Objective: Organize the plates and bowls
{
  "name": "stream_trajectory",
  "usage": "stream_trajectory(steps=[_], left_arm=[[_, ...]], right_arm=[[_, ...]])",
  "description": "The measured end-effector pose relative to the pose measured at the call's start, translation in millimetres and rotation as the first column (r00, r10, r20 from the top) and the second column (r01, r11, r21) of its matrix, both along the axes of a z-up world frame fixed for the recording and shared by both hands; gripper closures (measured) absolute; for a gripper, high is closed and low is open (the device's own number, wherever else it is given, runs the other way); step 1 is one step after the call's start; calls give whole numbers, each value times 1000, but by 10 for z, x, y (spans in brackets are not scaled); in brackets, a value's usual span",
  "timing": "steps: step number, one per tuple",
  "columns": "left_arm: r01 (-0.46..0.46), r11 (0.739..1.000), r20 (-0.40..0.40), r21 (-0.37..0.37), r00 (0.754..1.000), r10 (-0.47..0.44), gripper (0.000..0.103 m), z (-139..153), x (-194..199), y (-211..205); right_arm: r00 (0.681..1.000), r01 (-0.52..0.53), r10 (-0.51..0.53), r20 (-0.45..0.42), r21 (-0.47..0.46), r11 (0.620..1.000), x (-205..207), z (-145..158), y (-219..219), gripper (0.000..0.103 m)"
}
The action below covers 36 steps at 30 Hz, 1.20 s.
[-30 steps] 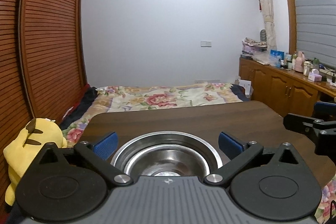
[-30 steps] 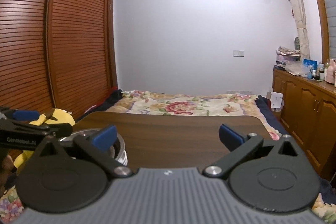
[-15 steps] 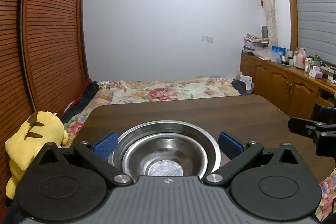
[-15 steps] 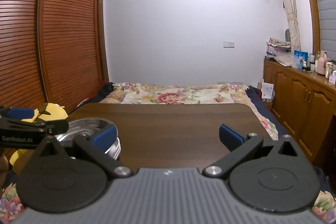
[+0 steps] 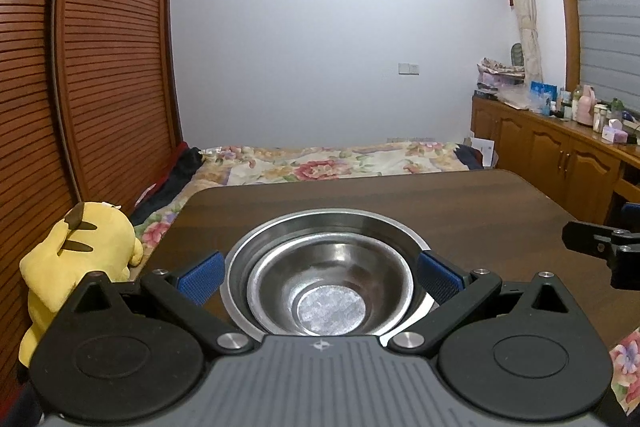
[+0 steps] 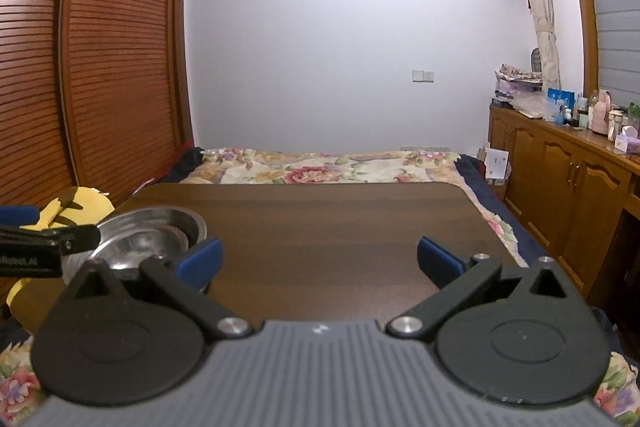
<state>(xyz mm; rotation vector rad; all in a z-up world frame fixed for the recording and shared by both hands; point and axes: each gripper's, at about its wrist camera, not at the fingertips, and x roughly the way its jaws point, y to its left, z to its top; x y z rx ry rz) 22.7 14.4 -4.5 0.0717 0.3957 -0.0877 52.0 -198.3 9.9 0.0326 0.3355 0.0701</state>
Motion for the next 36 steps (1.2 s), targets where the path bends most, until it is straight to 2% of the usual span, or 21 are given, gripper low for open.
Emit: stream_trajectory(steps=[20,36], left_arm=[[-9,1000,-25,-7,1000,9,0,-200,0,-4],[-10,1000,-25,-3,1000,10,0,-213,-12,-23]], right_arm=[[1000,8,-8,-14,5,1000,-57,-166,3,0],[999,10,-9,-37,15,1000,-34,-236,2,0]])
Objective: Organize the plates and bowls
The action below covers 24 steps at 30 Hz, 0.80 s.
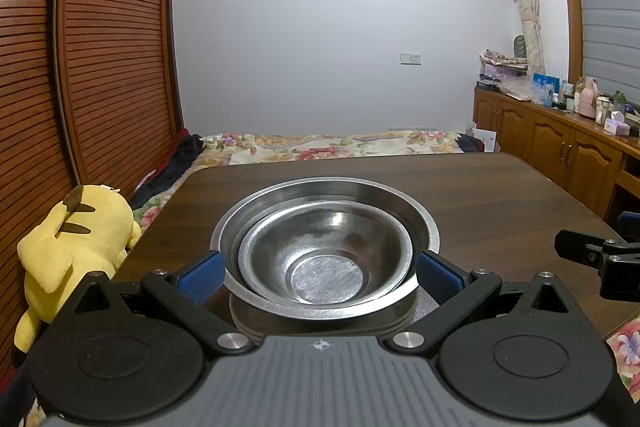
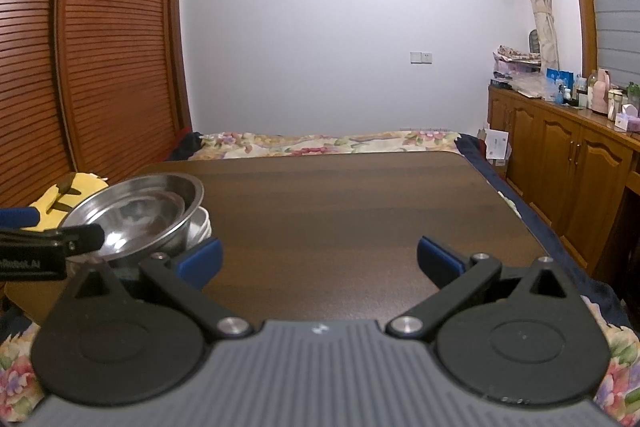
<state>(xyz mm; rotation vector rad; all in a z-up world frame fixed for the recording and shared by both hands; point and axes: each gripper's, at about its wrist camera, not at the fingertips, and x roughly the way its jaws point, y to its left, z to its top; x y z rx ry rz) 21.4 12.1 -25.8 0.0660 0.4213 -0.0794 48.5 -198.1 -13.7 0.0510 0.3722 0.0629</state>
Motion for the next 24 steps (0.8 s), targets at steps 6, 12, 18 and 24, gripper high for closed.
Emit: stream_trajectory(steps=[6,12,18,24], left_arm=[[-3,1000,1,-1,1000,3,0,3,-5,2],[-3,1000,1,-3,1000,3,0,5,-6,8],[-4,1000,1,-4,1000,4,0,5,-8,11],[-5,1000,1,-4,1000,5,0,5,-7,12]], right_arm=[[1000,1,-1,2,0,1000,5,-1,-3,0],[1000,1,-1,3,1,1000,-1,-1,-5,0],[1000,4,-4,5,2,1000,1,-3,-12,0],[1000,7,-7,5,7,1000,6,-1,-31,0]])
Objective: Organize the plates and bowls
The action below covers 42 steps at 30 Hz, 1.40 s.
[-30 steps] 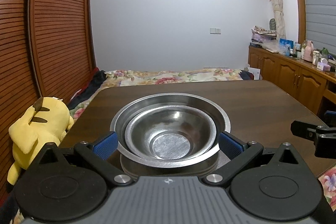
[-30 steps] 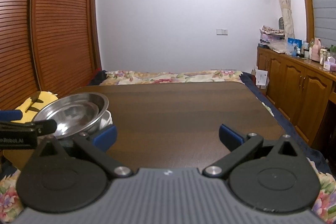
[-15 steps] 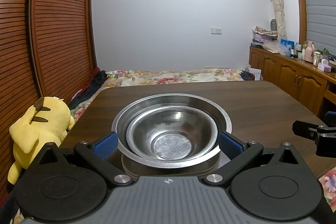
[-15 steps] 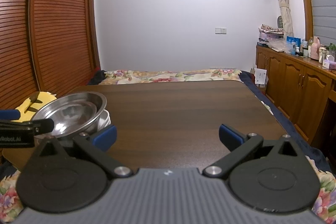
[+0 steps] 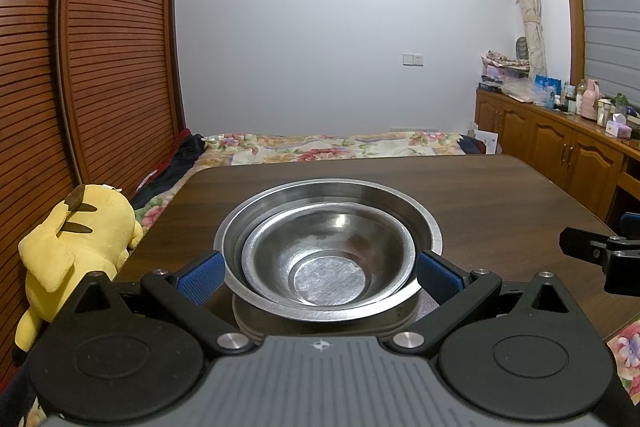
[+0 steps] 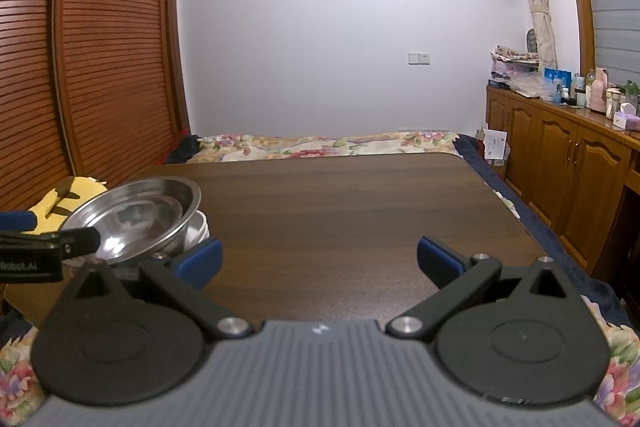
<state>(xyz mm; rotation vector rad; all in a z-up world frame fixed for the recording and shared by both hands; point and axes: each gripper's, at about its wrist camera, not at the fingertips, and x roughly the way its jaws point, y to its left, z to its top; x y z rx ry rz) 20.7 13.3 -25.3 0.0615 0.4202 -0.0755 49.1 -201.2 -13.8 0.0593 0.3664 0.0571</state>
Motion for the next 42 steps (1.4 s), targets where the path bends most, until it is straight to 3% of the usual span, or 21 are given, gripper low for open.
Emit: stream_trajectory(steps=[42], left_arm=[[2,1000,0,-3,1000,-2,0,17,-13,-9]], right_arm=[[1000,3,-3,1,7,1000,1,-7,-17,0]])
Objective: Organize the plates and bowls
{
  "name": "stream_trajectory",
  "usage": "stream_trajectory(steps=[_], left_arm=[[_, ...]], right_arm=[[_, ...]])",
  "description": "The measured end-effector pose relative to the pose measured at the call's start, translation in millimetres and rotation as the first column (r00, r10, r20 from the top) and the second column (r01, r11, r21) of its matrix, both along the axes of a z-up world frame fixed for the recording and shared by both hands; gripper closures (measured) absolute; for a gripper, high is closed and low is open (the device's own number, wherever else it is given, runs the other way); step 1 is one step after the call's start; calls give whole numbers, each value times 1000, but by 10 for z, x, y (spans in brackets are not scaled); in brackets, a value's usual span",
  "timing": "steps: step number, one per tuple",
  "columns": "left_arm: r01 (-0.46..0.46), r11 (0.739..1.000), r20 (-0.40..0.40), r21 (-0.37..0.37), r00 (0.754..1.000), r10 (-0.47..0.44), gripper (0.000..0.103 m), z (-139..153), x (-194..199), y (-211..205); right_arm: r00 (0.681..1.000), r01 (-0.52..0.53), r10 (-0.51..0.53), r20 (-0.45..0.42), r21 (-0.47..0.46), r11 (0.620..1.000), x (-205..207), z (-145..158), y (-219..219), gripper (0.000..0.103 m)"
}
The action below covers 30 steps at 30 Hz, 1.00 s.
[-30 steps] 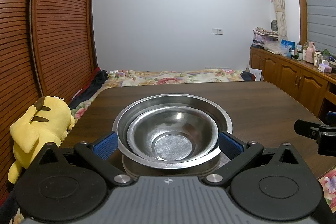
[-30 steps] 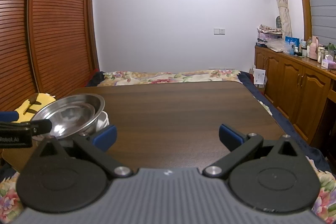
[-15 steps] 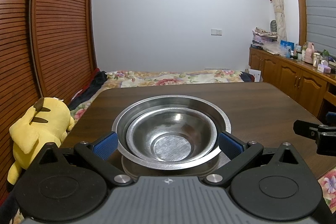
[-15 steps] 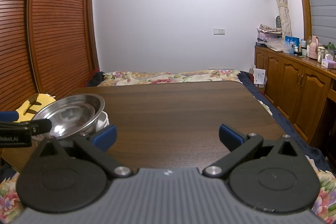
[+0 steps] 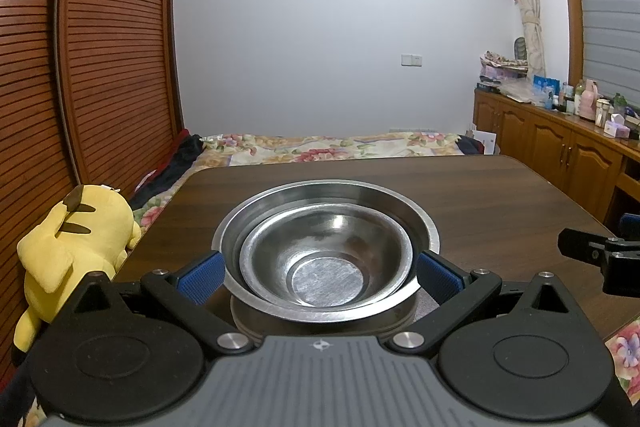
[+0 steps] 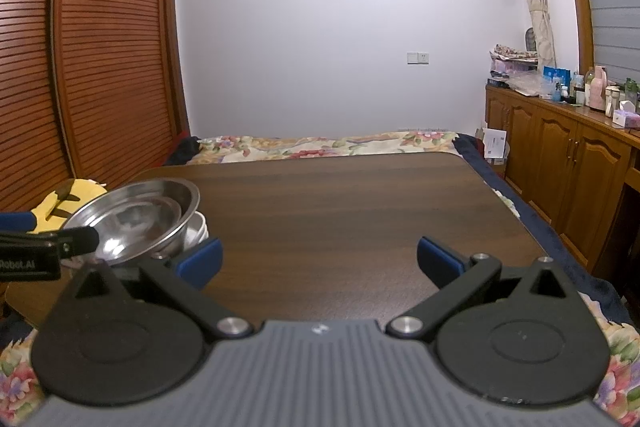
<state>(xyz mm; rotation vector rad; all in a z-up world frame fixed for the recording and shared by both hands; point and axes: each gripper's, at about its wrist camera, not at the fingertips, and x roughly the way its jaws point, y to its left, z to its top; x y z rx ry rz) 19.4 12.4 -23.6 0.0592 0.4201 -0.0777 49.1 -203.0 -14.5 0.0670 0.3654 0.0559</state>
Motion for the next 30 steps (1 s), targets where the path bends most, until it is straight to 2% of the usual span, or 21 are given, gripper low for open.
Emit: stream_trajectory(steps=[30], left_arm=[[1,1000,-3,-1,1000,-1,0,-4,0,4]], right_arm=[[1000,2,-2,6,-8,1000,-17,-5,6,0]])
